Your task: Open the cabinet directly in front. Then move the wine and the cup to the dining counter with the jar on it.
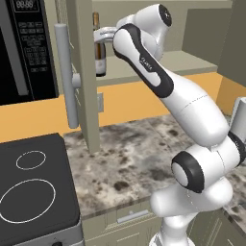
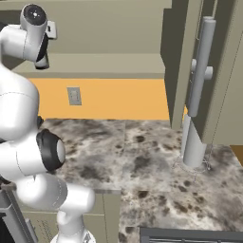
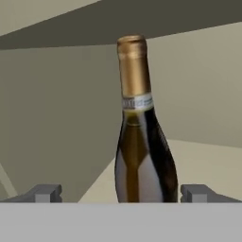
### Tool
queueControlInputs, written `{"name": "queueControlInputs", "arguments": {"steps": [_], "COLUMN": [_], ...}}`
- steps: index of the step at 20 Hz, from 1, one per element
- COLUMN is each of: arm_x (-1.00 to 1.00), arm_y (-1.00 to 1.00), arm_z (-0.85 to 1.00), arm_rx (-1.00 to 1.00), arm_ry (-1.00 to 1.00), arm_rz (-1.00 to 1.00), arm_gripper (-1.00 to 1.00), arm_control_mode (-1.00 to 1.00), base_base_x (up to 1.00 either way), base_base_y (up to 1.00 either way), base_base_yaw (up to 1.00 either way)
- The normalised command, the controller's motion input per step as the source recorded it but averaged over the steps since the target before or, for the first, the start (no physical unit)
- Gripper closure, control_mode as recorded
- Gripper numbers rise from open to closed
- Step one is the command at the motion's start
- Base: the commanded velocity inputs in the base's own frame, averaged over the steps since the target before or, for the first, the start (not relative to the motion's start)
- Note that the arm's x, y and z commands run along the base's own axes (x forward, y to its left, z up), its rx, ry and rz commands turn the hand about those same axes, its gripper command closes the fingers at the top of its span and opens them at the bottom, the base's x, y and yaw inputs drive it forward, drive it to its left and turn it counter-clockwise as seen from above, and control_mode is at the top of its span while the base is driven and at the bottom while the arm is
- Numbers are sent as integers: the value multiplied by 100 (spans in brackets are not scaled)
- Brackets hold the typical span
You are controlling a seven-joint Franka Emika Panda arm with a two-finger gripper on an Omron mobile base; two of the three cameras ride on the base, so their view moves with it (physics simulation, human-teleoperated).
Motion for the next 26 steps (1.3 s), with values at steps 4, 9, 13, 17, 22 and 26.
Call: {"name": "queueControlInputs", "arguments": {"steps": [4,9,13,17,22,26], "arm_x": [20,22,28,18,14,14], "arm_y": [5,1,2,11,18,14], "arm_z": [-6,-2,0,0,0,0], "arm_rx": [-2,-1,0,0,0,0], "arm_ry": [0,0,0,0,0,0], "arm_rz": [-3,-2,-2,-2,-1,0], "arm_gripper": [-100,-100,-100,-100,-100,-100], "arm_control_mode": [-100,-100,-100,-100,-100,-100], "base_base_x": [0,0,0,0,0,0], "base_base_y": [0,0,0,0,0,0], "base_base_yaw": [0,0,0,0,0,0]}}
